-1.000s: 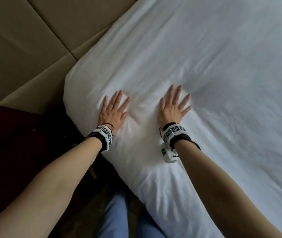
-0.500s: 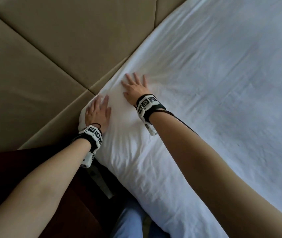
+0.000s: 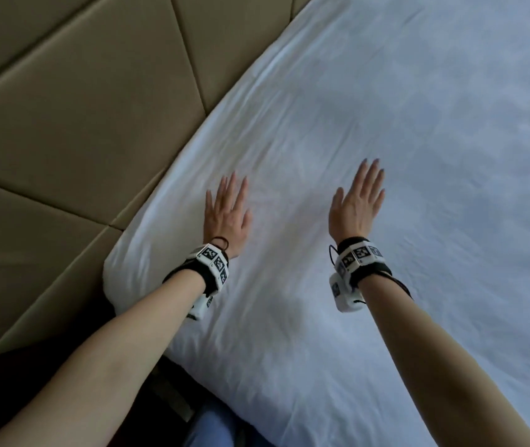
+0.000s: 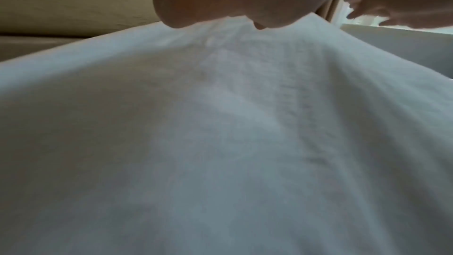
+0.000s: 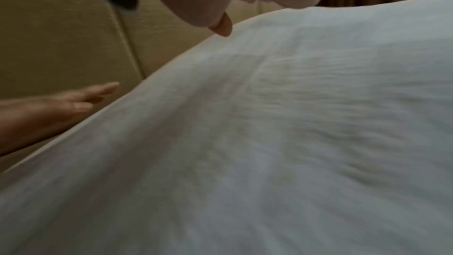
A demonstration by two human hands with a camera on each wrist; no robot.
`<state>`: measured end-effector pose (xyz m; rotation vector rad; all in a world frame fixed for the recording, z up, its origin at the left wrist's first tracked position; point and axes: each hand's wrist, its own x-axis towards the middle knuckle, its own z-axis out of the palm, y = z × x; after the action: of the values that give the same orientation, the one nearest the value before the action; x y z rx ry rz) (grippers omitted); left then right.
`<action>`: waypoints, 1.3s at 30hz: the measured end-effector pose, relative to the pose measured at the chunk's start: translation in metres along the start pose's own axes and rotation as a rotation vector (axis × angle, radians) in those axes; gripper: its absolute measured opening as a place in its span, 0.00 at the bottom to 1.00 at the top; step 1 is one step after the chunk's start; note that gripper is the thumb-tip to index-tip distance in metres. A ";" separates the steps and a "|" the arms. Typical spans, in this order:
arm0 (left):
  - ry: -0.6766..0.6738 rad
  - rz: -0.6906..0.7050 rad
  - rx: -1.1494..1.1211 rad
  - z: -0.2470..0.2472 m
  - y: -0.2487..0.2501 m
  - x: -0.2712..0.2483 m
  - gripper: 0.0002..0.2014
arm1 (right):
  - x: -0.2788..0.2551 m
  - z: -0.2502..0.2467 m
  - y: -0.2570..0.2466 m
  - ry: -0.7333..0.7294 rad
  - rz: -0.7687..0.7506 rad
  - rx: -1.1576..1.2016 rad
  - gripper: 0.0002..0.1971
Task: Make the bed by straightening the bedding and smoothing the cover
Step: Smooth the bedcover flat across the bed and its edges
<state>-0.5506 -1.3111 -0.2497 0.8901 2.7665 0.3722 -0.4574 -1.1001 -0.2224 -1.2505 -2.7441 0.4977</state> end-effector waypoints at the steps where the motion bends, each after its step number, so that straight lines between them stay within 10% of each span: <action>1: -0.016 0.054 0.010 0.000 0.008 0.004 0.32 | 0.002 -0.003 0.016 0.003 0.098 0.018 0.34; 7: -0.099 0.152 0.171 0.014 0.008 0.029 0.31 | 0.014 0.008 0.043 -0.116 0.320 0.122 0.32; 22: -0.158 0.019 0.050 0.013 -0.142 0.063 0.36 | 0.124 0.081 -0.197 -0.185 -0.285 -0.227 0.30; 32: -0.338 -0.095 -0.091 0.025 -0.182 0.018 0.42 | 0.093 0.123 -0.241 -0.535 -0.523 -0.534 0.25; 39: -0.267 -0.079 -0.092 0.000 -0.180 -0.035 0.37 | 0.046 0.097 -0.244 -0.593 -0.551 -0.175 0.25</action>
<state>-0.6199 -1.4728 -0.3000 0.7462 2.5099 0.3371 -0.6836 -1.2405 -0.2372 -0.3309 -3.4896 0.6534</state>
